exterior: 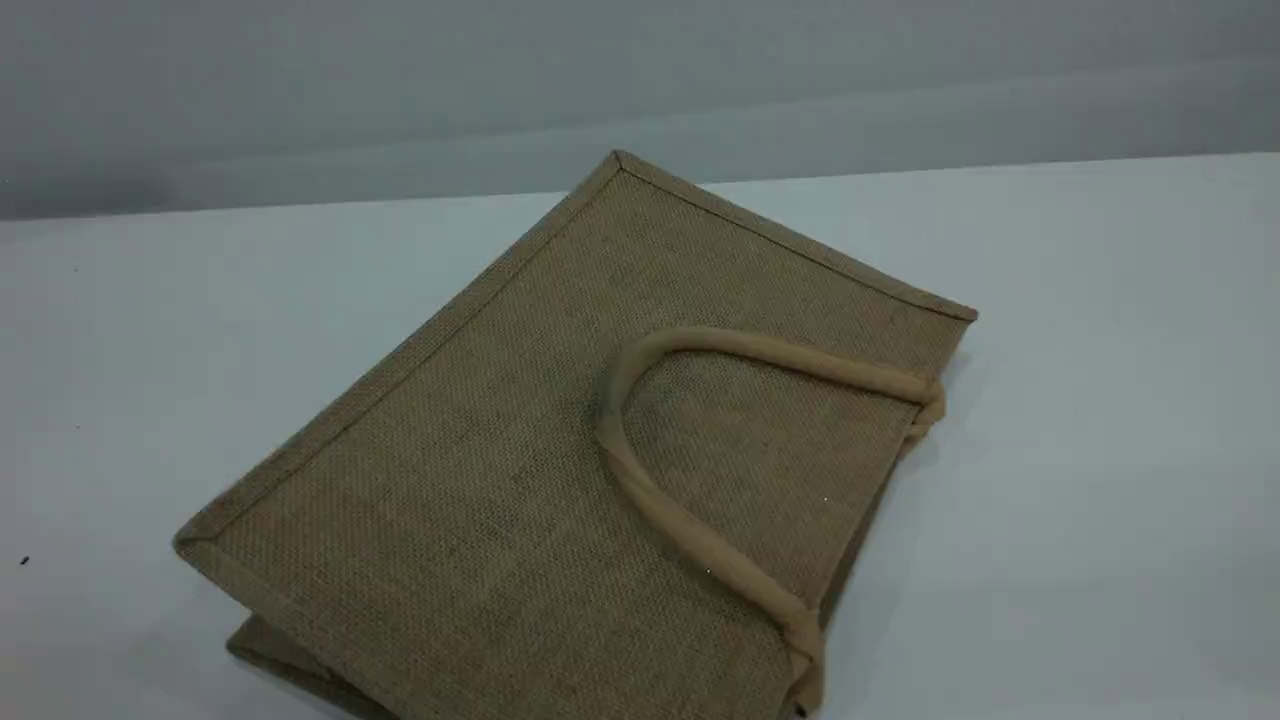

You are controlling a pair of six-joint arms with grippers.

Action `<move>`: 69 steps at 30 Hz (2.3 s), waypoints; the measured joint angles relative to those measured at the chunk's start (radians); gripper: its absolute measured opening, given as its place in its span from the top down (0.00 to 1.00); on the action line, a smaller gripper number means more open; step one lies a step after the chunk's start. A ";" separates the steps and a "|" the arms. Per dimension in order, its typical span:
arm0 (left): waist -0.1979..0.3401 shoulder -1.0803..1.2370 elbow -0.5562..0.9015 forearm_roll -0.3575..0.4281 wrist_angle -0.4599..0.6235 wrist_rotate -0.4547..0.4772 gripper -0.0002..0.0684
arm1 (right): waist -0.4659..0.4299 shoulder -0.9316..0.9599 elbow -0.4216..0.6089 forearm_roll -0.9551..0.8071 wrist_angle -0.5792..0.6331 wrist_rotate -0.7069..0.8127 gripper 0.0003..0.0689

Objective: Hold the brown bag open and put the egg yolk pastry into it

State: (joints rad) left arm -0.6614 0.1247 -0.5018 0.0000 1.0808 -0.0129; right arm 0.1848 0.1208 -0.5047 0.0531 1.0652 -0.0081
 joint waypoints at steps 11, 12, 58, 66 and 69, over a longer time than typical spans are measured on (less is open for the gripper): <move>0.000 0.002 -0.002 0.000 -0.001 0.001 0.54 | -0.237 -0.123 -0.001 0.000 0.001 0.000 0.34; 0.000 0.002 -0.002 0.000 -0.001 0.001 0.54 | -0.248 -0.123 -0.001 0.000 0.001 0.000 0.34; 0.589 -0.125 -0.002 0.000 -0.001 0.003 0.54 | -0.234 -0.121 -0.001 0.004 -0.001 0.000 0.34; 0.590 -0.125 -0.002 0.000 -0.001 0.003 0.54 | -0.234 -0.121 -0.001 0.004 -0.001 0.000 0.34; 0.590 -0.125 -0.002 0.000 -0.002 0.003 0.54 | -0.234 -0.121 -0.001 0.004 -0.001 0.000 0.34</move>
State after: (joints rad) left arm -0.0711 0.0000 -0.5036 0.0000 1.0791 -0.0102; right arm -0.0489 0.0000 -0.5056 0.0573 1.0645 -0.0081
